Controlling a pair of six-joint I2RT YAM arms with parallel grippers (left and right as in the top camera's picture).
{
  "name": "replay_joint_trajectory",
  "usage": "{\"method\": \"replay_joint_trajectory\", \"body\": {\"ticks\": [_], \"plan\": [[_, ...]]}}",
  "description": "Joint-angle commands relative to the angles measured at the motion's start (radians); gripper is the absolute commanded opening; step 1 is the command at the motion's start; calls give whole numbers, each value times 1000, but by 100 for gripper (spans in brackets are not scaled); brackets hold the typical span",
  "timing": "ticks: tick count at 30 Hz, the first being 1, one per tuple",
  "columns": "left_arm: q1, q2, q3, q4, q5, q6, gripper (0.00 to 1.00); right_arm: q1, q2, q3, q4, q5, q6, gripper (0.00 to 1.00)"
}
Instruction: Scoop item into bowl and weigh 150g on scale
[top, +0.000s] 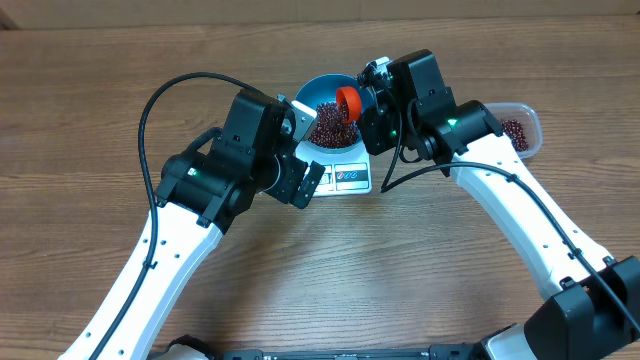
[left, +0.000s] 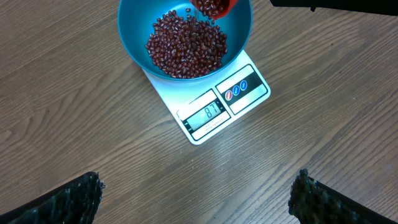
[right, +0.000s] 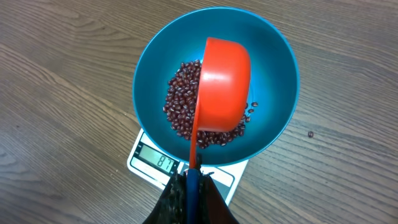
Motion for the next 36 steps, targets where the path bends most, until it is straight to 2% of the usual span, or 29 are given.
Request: {"method": "replay_joint_trajectory", "body": {"ticks": [1, 26, 31, 36], "plan": [[4, -10, -7, 2, 3, -13, 100, -2, -24, 30, 9, 12, -8, 4], [4, -10, -7, 2, 3, -13, 100, -2, -24, 30, 12, 12, -11, 4], [3, -10, -7, 2, 3, -13, 100, 37, -24, 30, -5, 28, -204, 3], [4, -10, -7, 2, 3, -13, 100, 51, -24, 30, 22, 87, -206, 4]]}}
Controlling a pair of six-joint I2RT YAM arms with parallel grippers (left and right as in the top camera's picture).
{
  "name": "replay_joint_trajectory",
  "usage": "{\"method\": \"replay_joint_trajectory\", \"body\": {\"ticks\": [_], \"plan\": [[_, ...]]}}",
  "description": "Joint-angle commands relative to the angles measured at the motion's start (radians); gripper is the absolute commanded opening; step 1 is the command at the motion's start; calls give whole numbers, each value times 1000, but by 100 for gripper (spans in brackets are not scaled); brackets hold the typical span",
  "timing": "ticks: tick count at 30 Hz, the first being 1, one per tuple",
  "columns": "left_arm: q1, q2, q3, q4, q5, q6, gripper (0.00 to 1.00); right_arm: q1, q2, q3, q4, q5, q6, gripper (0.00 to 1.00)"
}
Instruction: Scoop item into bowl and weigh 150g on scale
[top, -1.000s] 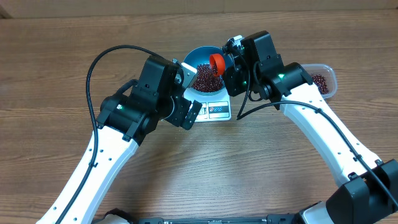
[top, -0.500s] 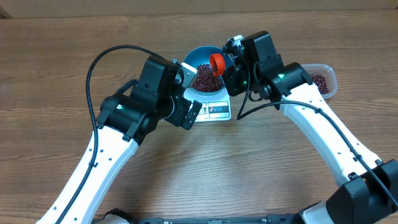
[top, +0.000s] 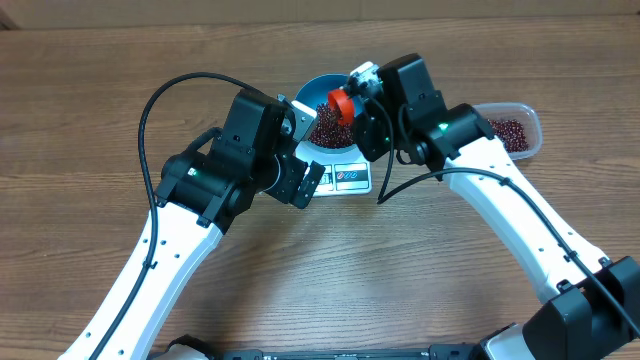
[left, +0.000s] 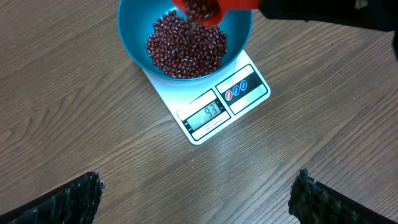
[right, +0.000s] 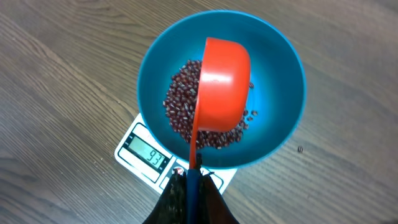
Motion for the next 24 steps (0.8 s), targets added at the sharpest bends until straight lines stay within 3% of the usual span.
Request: {"method": "replay_joint_trajectory", "body": {"ticks": [1, 14, 18, 24], "plan": [[4, -10, -7, 2, 3, -13, 100, 8, -24, 30, 19, 43, -45, 4], [4, -10, -7, 2, 3, -13, 100, 9, -24, 30, 18, 39, -46, 4], [4, -10, -7, 2, 3, -13, 100, 22, -24, 30, -19, -13, -194, 4], [4, -10, -7, 2, 3, -13, 100, 22, -23, 30, 28, 56, -128, 4]]}}
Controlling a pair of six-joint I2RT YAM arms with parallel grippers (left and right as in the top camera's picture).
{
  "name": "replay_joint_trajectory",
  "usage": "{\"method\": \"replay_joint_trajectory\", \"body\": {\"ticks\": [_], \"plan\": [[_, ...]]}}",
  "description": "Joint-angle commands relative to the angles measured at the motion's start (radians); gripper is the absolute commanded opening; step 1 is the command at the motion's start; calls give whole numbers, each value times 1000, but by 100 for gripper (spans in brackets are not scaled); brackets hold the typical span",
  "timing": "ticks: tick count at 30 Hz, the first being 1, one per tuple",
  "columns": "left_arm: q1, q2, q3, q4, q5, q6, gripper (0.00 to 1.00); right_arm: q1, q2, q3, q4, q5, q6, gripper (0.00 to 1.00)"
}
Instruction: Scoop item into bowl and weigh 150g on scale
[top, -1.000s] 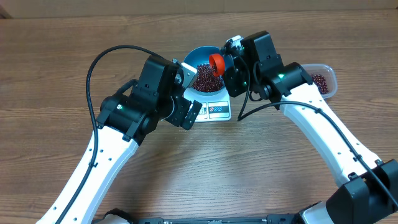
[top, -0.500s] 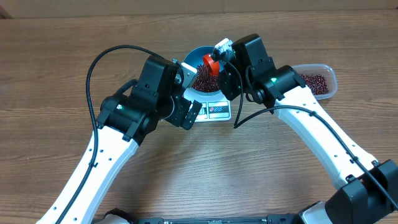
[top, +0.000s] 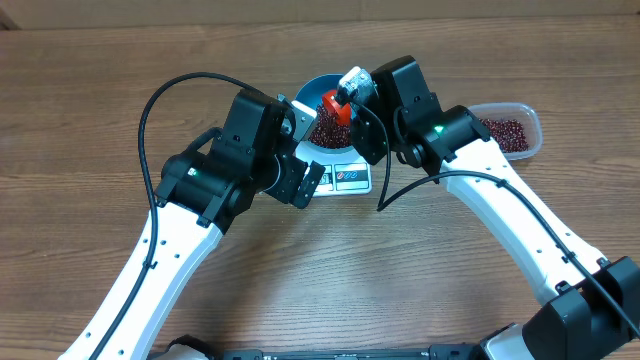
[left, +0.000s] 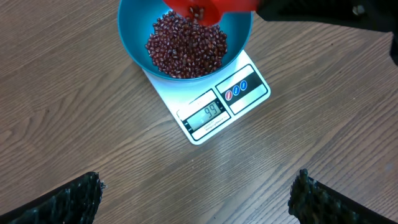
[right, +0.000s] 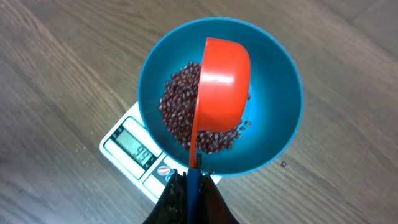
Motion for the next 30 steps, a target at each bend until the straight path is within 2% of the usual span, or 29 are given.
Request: {"method": "replay_joint_trajectory", "body": {"ticks": [1, 6, 11, 15, 19, 24, 30], "plan": [[4, -10, -7, 2, 3, -13, 100, 3, -23, 29, 23, 23, 13, 4], [4, -10, -7, 2, 3, -13, 100, 8, -23, 29, -3, 4, -51, 4], [4, -10, -7, 2, 3, -13, 100, 3, -24, 29, 23, 48, 41, 4], [4, -10, -7, 2, 3, -13, 100, 11, -23, 29, -27, -23, -110, 4], [4, -10, -7, 2, 3, -13, 100, 6, -23, 29, 4, 77, -4, 4], [4, -10, -7, 2, 3, -13, 100, 17, -23, 29, -39, 66, -99, 4], [4, -10, -7, 2, 3, -13, 100, 2, -29, 31, -26, 152, 94, 4]]}}
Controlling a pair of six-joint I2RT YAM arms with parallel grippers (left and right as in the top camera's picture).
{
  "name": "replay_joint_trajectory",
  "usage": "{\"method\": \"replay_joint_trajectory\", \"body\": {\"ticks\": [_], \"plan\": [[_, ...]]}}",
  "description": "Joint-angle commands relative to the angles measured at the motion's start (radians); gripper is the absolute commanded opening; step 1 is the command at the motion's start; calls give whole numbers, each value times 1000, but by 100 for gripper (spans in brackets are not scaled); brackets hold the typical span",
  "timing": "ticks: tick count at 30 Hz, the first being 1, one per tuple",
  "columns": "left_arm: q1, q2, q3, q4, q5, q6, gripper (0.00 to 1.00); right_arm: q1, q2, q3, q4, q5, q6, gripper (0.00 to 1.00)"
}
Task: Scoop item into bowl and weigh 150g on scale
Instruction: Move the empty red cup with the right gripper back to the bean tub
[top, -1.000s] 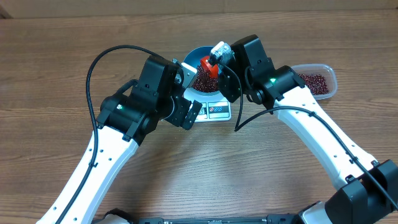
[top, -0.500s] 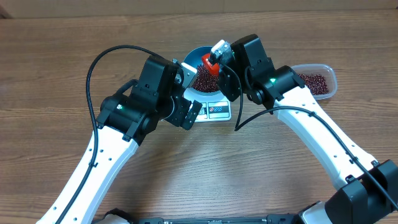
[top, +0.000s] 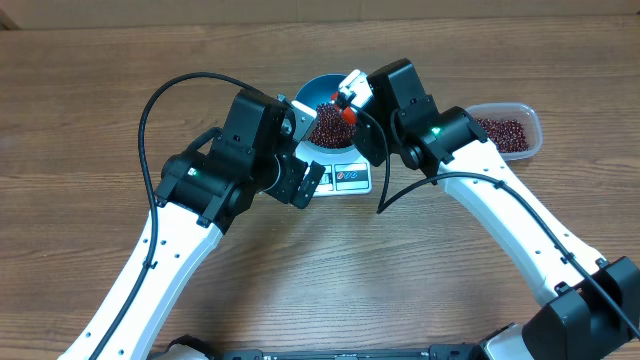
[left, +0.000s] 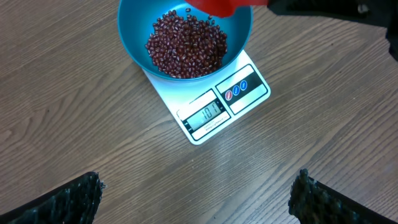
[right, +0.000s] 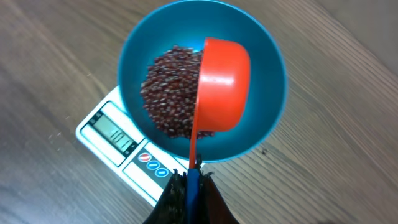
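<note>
A blue bowl holding dark red beans stands on a white scale whose display reads 101. My right gripper is shut on the blue handle of an orange scoop, which is tipped over the bowl. The scoop shows over the bowl in the overhead view. My left gripper is open, hanging above bare table in front of the scale, with nothing between its fingers.
A clear plastic tub of more red beans sits at the right, behind my right arm. One stray bean lies on the wooden table beside the bowl.
The scale reading rose from 99 to 101. My right gripper with the scoop has shifted a little to the left over the bowl. The left arm has not moved.
The scoop was tipped over the bowl with the scale at 87. The reading then stood at 93, then 99, and now 101, as my right gripper moved leftward over the bowl. The left gripper stayed open and still throughout.
</note>
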Motion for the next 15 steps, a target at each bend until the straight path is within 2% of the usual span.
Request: {"method": "replay_joint_trajectory", "body": {"ticks": [1, 3, 8, 15], "plan": [[4, -10, -7, 2, 3, -13, 100, -9, -35, 32, 6, 50, 170, 4], [4, -10, -7, 2, 3, -13, 100, -9, -62, 37, 7, 50, 229, 4], [4, -10, -7, 2, 3, -13, 100, -38, -168, 42, 18, 50, 234, 4], [4, -10, -7, 2, 3, -13, 100, -204, -234, 42, -66, 145, 247, 4]]}}
